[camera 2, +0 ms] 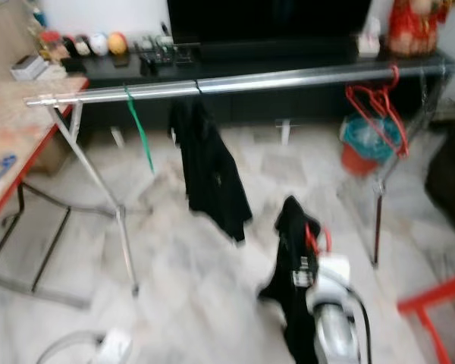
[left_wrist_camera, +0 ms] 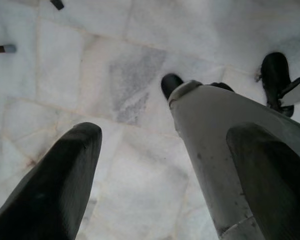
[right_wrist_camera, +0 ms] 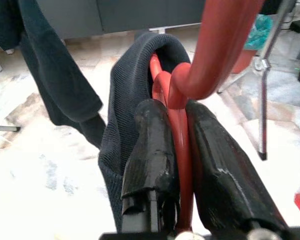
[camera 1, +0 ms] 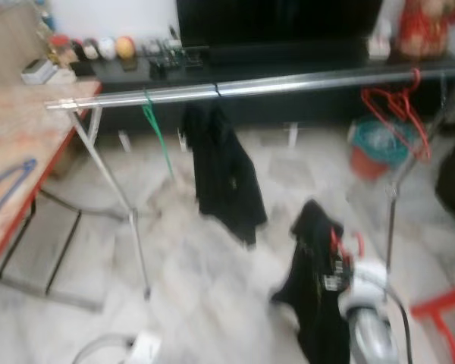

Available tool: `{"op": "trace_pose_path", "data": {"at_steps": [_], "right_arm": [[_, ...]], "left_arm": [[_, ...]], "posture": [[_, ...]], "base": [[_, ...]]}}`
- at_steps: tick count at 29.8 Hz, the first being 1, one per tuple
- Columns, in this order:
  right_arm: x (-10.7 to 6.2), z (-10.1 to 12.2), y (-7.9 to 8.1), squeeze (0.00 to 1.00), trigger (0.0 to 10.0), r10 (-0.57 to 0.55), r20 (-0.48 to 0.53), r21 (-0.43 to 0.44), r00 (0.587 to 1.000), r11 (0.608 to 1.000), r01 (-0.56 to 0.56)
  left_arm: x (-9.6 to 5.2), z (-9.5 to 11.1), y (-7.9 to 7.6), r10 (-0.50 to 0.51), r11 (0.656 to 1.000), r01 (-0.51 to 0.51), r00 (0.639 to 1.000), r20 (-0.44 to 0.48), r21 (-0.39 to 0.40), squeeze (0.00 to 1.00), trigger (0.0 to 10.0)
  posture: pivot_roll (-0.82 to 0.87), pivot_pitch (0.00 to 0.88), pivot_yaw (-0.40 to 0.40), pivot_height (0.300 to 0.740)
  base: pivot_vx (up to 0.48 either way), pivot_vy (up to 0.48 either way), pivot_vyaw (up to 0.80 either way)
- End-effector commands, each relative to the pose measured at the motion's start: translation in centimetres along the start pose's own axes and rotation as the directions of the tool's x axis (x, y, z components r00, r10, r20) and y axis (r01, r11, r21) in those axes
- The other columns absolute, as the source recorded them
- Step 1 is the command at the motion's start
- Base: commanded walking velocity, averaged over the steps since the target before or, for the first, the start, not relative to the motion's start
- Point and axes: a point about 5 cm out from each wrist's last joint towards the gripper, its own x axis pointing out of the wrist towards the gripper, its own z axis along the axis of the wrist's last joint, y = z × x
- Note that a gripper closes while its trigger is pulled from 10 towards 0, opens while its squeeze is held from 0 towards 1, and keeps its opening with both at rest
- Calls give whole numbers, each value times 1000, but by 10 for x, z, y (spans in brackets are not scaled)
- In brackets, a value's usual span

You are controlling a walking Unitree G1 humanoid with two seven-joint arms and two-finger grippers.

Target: Hang hanger

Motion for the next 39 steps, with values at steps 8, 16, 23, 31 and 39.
{"op": "trace_pose_path", "data": {"at_steps": [8, 16, 23, 31, 39], "right_arm": [[4, 8, 4, 0, 10000, 9, 40, 3, 999, 1000, -9], [5, 9, 5, 0, 10000, 12, 39, 3, 999, 1000, -12], [5, 9, 5, 0, 10000, 18, 39, 1, 999, 1000, -18], [9, 13, 6, 0, 10000, 102, 37, -46, 994, 994, -100], [15, 25, 4, 0, 10000, 201, 50, -92, 978, 976, -196]], "left_arm": [[-2, -8, 3, 7, 1000, -7, 999, -32, 3, 0, 10000], [-2, -8, 4, 8, 1000, -8, 999, -32, 4, 0, 10000], [-2, -8, 4, 9, 1000, -9, 1000, -30, 1, 0, 10000], [-2, -8, 3, 17, 1000, -17, 999, -30, -10, 0, 10000], [-2, -8, 4, 33, 999, -34, 999, -26, -35, 0, 10000]], "posture": [[-38, 29, 42, 740], [-38, 28, 43, 740], [-38, 28, 42, 740], [-38, 29, 40, 740], [-34, 29, 38, 740]], "base": [[-269, 0, 0], [-277, 0, 0], [-241, 0, 0], [0, 0, 0], [0, 0, 0]]}}
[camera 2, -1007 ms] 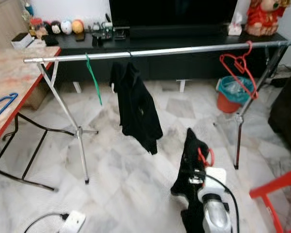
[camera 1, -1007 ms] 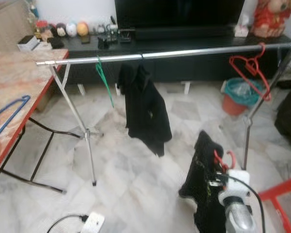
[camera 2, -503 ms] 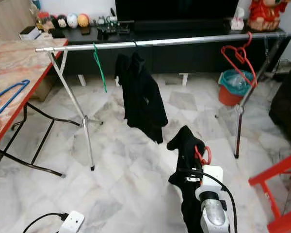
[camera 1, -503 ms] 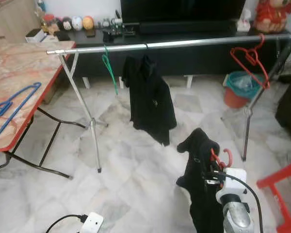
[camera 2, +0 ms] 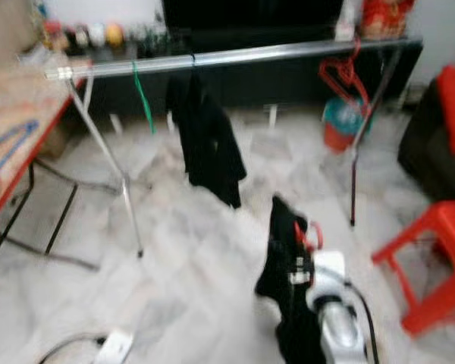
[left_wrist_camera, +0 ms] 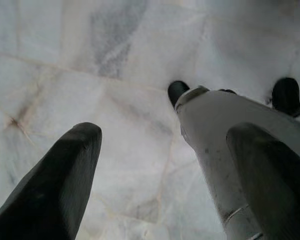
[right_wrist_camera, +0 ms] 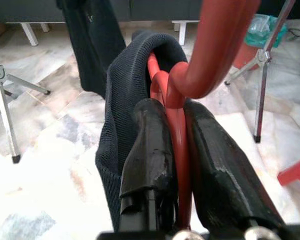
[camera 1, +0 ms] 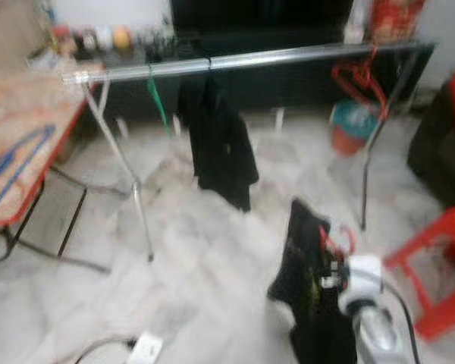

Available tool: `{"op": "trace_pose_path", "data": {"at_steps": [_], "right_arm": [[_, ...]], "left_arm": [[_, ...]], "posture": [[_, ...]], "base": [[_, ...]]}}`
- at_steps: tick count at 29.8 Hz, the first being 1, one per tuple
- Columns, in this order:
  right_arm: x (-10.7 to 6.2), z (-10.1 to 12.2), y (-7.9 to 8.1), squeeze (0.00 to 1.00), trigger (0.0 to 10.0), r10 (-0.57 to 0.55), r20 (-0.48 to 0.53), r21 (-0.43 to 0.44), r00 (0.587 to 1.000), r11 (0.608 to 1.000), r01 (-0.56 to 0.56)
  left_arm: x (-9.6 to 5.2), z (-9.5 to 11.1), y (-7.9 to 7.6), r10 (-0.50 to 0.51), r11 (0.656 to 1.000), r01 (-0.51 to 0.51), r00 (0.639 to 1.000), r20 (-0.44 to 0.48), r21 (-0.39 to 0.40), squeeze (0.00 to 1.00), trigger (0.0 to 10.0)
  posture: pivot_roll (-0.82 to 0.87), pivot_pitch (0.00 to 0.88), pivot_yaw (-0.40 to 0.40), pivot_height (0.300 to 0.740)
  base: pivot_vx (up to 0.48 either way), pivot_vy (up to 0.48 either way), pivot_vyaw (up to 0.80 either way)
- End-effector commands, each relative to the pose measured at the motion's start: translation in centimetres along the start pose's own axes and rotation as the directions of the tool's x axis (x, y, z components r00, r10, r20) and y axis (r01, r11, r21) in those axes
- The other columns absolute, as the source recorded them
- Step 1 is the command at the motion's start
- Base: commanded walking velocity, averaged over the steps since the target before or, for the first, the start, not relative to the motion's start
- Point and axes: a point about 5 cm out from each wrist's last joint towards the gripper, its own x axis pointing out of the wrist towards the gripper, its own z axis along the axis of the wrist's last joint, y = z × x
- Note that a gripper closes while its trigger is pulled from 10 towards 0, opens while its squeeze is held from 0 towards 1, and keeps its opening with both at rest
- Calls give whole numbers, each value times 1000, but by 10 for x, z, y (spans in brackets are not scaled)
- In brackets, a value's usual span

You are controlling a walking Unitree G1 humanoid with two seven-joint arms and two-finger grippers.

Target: Hang hanger

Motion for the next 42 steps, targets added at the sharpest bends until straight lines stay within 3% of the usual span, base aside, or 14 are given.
{"op": "trace_pose_path", "data": {"at_steps": [1, 10, 15, 17, 20, 21, 26, 27, 29, 31, 35, 39, 40, 42], "right_arm": [[8, 16, 3, 0, 10000, 34, 60, -11, 998, 999, -33], [13, 26, -3, 0, 10000, 81, 78, -33, 994, 996, -78], [12, 33, -3, 0, 10000, 239, 64, -92, 969, 968, -233], [12, 34, -4, 0, 10000, 258, 61, -88, 964, 964, -252], [8, 34, 2, 0, 10000, 399, 24, -116, 917, 912, -394], [5, 37, 1, 0, 10000, 485, -16, -158, 874, 862, -481], [4, 43, -10, 0, 10000, 540, -61, -166, 839, 824, -542], [3, 44, -14, 0, 10000, 552, -79, -178, 830, 812, -557], [3, 45, -16, 0, 10000, 558, -85, -173, 826, 808, -564], [1, 45, -16, 0, 10000, 596, -107, -164, 796, 779, -606], [-3, 44, -14, 0, 10000, 649, -136, -150, 749, 734, -663], [-5, 44, -15, 0, 10000, 689, -131, -95, 713, 707, -701], [-5, 44, -15, 0, 10000, 689, -131, -95, 713, 707, -701], [-13, 43, -6, 0, 10000, 781, -156, -49, 604, 605, -795]], "left_arm": [[-1, -6, 2, 7, 1000, -8, 1000, -28, -8, 0, 10000], [-1, -4, 2, 3, 1000, -3, 1000, -5, 15, 0, 10000], [0, 3, 4, 17, 979, -21, 1000, 19, 202, 0, 10000], [-1, 4, 4, 19, 980, -24, 1000, 25, 198, 0, 10000], [-1, 5, 4, 36, 989, -43, 998, 49, 144, 0, 10000], [-1, 7, 4, 44, 989, -53, 997, 69, 135, 0, 10000], [-1, 12, 4, 61, 984, -80, 990, 125, 157, 0, 10000], [-4, 55, 31, 58, 985, -98, 965, 258, 146, 0, 10000], [-9, 88, 48, 53, 975, -124, 934, 354, 182, 0, 10000], [-13, 111, 49, 16, 967, -125, 900, 435, 223, 0, 10000], [-17, 131, 44, -48, 970, -83, 857, 514, 230, 0, 10000], [-29, 164, 43, -225, 964, 88, 772, 594, 250, 0, 10000], [-29, 164, 43, -225, 964, 88, 772, 594, 250, 0, 10000], [-37, 177, 42, -363, 916, 167, 735, 573, 365, 0, 10000]], "posture": [[-34, 29, 38, 740], [-38, 27, 39, 740], [-28, 28, 45, 740], [-28, 28, 45, 740], [-23, 34, 44, 740], [-24, 31, 42, 740], [-27, 30, 40, 740], [-22, 30, 39, 740], [-22, 30, 39, 740], [-20, 29, 39, 740], [-21, 27, 38, 740], [-14, 29, 38, 740], [-14, 29, 38, 740], [-9, 25, 37, 740]], "base": [[0, 0, 0], [0, 0, 0], [0, 0, 0], [0, 0, 0], [0, 0, 0], [0, 0, 0], [0, 0, 0], [0, 0, 0], [0, 0, 0], [0, 0, 0], [0, 0, 0], [0, 0, 0], [0, 0, 0], [0, 0, 0]]}}
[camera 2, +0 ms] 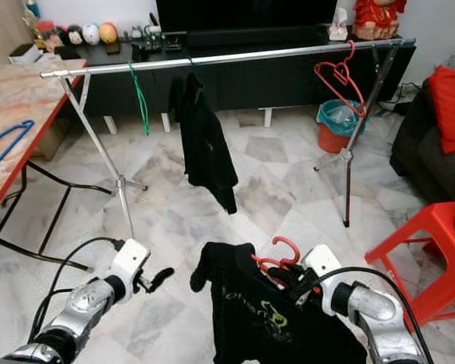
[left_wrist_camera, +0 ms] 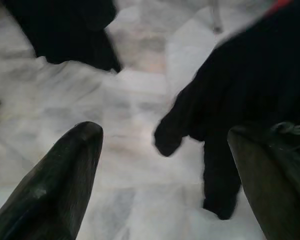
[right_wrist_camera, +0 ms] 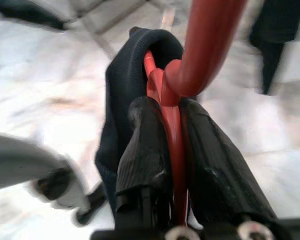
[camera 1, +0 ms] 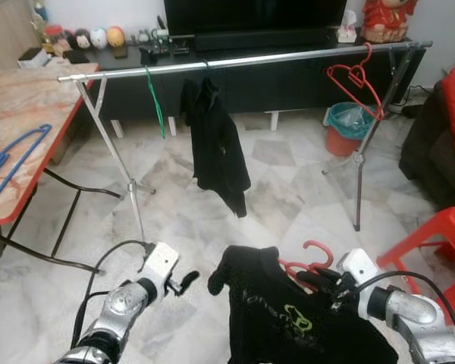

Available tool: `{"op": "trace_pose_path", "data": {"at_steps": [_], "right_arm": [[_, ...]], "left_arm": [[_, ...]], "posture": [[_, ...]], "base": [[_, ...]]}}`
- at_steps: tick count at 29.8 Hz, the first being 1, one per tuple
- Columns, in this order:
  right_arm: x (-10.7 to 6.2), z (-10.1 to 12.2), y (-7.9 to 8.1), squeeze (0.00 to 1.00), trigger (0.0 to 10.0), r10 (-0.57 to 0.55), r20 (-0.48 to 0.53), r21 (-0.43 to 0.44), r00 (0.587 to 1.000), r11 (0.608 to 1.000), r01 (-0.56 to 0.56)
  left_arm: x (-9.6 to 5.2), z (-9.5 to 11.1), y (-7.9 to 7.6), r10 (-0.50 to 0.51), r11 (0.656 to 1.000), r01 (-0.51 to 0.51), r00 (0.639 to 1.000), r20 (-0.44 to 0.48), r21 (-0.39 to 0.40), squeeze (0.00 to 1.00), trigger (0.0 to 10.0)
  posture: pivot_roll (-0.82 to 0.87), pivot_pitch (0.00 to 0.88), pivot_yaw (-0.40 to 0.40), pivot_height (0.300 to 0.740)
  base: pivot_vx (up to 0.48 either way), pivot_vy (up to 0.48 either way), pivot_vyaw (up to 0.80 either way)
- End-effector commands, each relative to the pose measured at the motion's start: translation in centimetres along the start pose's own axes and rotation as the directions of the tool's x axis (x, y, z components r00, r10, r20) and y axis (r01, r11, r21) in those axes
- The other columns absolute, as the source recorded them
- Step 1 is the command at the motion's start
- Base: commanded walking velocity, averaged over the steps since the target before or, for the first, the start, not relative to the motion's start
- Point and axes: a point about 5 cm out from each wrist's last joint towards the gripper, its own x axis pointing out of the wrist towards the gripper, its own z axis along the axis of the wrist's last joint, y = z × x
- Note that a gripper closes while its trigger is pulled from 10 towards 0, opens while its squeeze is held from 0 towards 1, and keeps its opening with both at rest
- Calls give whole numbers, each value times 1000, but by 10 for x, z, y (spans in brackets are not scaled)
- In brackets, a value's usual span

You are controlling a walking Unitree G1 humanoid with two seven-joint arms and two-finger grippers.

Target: Hang hanger

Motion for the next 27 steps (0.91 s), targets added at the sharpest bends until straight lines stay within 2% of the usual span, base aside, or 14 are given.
{"op": "trace_pose_path", "data": {"at_steps": [1, 3, 4, 6, 9, 15, 20, 27], "right_arm": [[2, 8, 5, 0, 10000, 72, 24, -14, 997, 997, -72], [2, 6, 7, 0, 10000, 111, -4, -16, 994, 994, -111], [0, 5, 6, 0, 10000, 120, -16, -30, 993, 992, -121], [0, 5, 6, 0, 10000, 123, -20, -32, 992, 992, -123], [-6, 5, 2, 0, 10000, 157, -56, -37, 986, 987, -159], [-11, 12, -4, 0, 10000, 174, -72, -51, 982, 983, -178], [-6, 17, -1, 0, 10000, 207, -63, -67, 976, 975, -211], [5, 25, 8, 0, 10000, 267, -33, -86, 963, 959, -268]], "left_arm": [[0, 10, 6, -51, 999, 50, 999, 18, 21, 0, 10000], [1, 17, 7, -83, 995, 82, 996, 28, 55, 0, 10000], [2, 21, 4, -136, 989, 134, 990, 41, 55, 0, 10000], [2, 22, 4, -155, 987, 153, 987, 46, 55, 0, 10000], [0, 26, 0, -265, 963, 263, 963, 36, 58, 0, 10000], [-7, 30, -2, -389, 921, 388, 921, 27, 35, 0, 10000], [-7, 32, -6, -428, 904, 428, 903, 23, 21, 0, 10000], [1, 44, -17, -446, 895, 447, 892, 77, 6, 0, 10000]], "posture": [[-9, 25, 37, 740], [-10, 23, 37, 740], [-11, 19, 36, 740], [-11, 19, 36, 740], [-13, 17, 32, 740], [-13, 9, 25, 740], [-12, 7, 23, 740], [-12, 0, 23, 740]], "base": [[0, 0, 0], [0, 0, 0], [0, 0, 0], [0, 0, 0], [0, 0, 0], [0, 0, 0], [0, 0, 0], [0, 0, 0]]}}
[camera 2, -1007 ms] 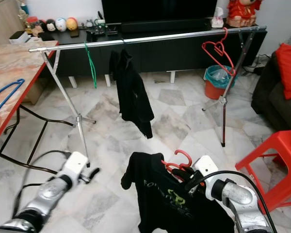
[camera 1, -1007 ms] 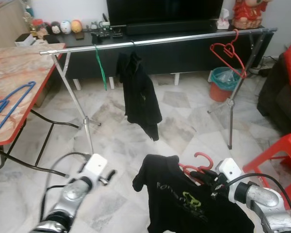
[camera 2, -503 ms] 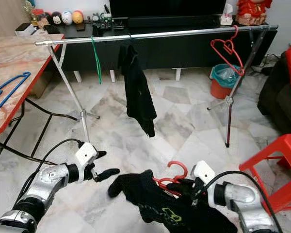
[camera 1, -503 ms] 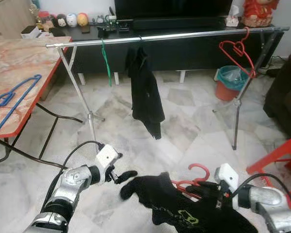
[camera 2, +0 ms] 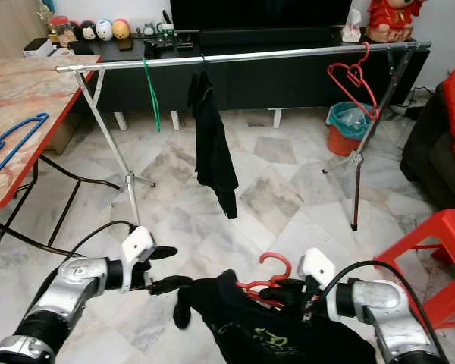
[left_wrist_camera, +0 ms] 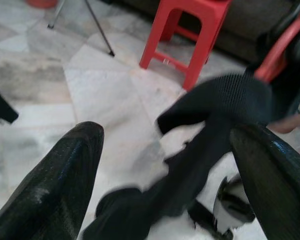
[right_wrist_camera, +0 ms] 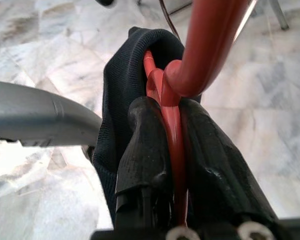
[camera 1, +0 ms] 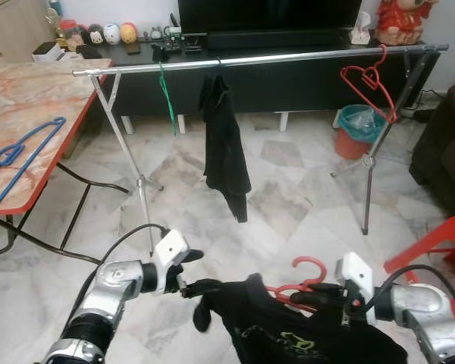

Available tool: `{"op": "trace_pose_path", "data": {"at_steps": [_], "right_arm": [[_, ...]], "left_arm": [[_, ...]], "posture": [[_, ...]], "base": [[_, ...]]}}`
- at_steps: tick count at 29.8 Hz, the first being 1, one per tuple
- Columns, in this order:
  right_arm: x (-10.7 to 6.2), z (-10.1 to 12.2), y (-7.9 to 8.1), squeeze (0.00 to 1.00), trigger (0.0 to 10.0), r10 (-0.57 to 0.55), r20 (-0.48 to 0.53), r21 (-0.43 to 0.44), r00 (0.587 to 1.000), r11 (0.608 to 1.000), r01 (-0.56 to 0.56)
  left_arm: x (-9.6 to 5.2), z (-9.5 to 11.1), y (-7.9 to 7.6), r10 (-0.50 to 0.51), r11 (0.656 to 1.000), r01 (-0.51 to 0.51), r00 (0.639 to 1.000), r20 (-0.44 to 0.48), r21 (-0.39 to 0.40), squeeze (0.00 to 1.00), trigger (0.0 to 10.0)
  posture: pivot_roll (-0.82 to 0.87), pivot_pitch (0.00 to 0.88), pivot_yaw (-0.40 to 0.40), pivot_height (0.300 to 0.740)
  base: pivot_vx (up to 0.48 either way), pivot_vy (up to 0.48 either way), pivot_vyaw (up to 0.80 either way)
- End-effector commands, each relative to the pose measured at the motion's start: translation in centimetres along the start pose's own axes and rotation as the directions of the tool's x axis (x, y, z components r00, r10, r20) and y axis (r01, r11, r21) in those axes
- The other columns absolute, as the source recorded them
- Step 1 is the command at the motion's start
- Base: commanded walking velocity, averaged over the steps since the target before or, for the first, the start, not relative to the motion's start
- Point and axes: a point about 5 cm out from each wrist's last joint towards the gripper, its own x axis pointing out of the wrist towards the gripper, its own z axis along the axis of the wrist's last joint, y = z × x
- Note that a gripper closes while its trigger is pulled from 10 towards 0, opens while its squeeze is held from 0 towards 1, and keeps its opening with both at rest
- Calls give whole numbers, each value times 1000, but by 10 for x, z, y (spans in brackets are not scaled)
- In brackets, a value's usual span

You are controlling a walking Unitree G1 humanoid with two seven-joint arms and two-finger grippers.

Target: Hang hanger

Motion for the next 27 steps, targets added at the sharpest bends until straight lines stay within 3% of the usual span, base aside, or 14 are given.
{"op": "trace_pose_path", "data": {"at_steps": [1, 10, 21, 22, 24, 25, 27], "right_arm": [[3, 11, -1, 0, 10000, 21, 32, -31, 999, 999, -20], [13, 16, 4, 0, 10000, 68, 46, -45, 997, 997, -66], [20, 23, 5, 0, 10000, 81, 57, -55, 995, 995, -78], [21, 25, 5, 0, 10000, 83, 63, -60, 995, 995, -79], [22, 26, 5, 0, 10000, 84, 68, -63, 994, 995, -80], [22, 27, 5, 0, 10000, 85, 71, -65, 994, 995, -80], [23, 28, 5, 0, 10000, 85, 73, -67, 994, 995, -80]], "left_arm": [[1, 3, -2, -10, 1000, 10, 1000, 8, -4, 0, 10000], [7, 14, -12, -97, 995, 98, 994, 43, -24, 0, 10000], [5, 15, -17, -115, 992, 116, 993, 23, -47, 0, 10000], [5, 13, -17, -110, 993, 110, 994, 18, -48, 325, 10000], [5, 12, -17, -104, 993, 105, 994, 16, -56, 325, 10000], [5, 10, -17, -92, 994, 92, 996, 12, -63, 1000, 10000], [5, 7, -17, -79, 994, 79, 997, 7, -77, 1000, 10000]], "posture": [[-12, 0, 23, 740], [-9, 1, 19, 740], [-1, 27, 13, 740], [-1, 27, 13, 740], [0, 28, 13, 740], [-1, 30, 11, 740], [-1, 30, 11, 740]], "base": [[0, 0, 0], [0, 0, 0], [0, 0, 0], [0, 0, 0], [0, 0, 0], [0, 0, 0], [0, 0, 0]]}}
